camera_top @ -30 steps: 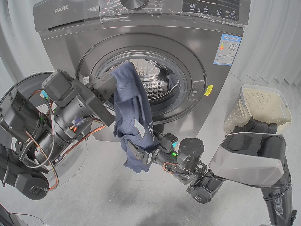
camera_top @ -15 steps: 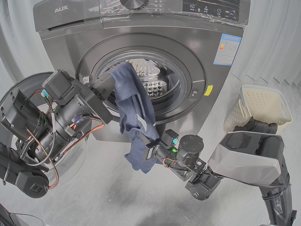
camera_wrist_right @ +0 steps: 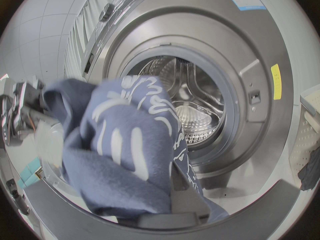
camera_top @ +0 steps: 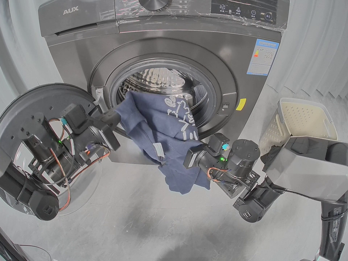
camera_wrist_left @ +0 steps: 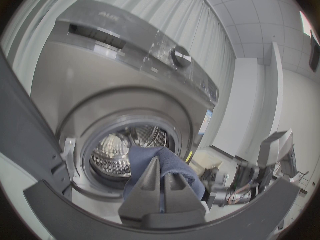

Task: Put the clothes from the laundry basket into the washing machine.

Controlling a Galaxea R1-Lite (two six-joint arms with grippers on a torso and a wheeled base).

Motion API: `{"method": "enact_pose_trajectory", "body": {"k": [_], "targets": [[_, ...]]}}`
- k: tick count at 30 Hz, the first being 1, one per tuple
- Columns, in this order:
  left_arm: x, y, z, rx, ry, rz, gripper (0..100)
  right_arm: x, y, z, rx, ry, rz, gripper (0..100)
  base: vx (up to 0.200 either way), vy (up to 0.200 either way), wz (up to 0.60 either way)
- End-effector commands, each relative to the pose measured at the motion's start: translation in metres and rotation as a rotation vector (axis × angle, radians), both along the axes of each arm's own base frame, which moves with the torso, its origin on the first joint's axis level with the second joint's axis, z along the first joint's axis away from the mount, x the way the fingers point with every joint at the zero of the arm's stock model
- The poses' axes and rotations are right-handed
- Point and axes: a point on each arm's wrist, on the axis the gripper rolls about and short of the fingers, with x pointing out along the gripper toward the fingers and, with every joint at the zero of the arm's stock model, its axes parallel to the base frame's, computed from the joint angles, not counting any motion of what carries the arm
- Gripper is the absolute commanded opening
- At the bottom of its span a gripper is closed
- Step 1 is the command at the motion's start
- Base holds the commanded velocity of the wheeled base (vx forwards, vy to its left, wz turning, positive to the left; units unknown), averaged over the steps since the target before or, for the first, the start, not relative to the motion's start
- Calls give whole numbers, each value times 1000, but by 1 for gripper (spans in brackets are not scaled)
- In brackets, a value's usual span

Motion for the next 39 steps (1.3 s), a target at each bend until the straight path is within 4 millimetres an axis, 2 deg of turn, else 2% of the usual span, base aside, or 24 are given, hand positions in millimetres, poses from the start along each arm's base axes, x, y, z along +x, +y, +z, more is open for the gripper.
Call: {"method": "enact_pose_trajectory", "body": {"k": [1,5,10,14,19,23,27,28,32,39], "targets": [[10,-2,-53,91,162,-8,0,-8,-3,27,36,-40,6,0,0,0,0],[17,-4,-77,149,194,-23,0,-14,1,32,49,-46,18,0,0,0,0],[-3,2,-102,250,278,-104,0,-15,3,34,56,-51,15,0,0,0,0],[-10,7,-121,323,325,-147,0,-16,4,35,57,-54,17,0,0,0,0],[-8,9,-131,352,344,-144,0,-22,10,36,60,-54,39,0,0,0,0],[-4,8,-132,353,339,-140,0,-31,19,35,60,-50,67,0,0,0,0],[-3,10,-131,351,337,-132,0,-30,19,36,61,-51,64,0,0,0,0],[-4,10,-131,349,340,-136,100,-29,18,36,61,-51,59,0,0,0,0],[-13,11,-139,367,384,-161,100,-20,10,37,64,-59,30,0,0,0,0],[-28,14,-149,426,417,-222,100,-21,9,46,79,-76,30,0,0,0,0]]}}
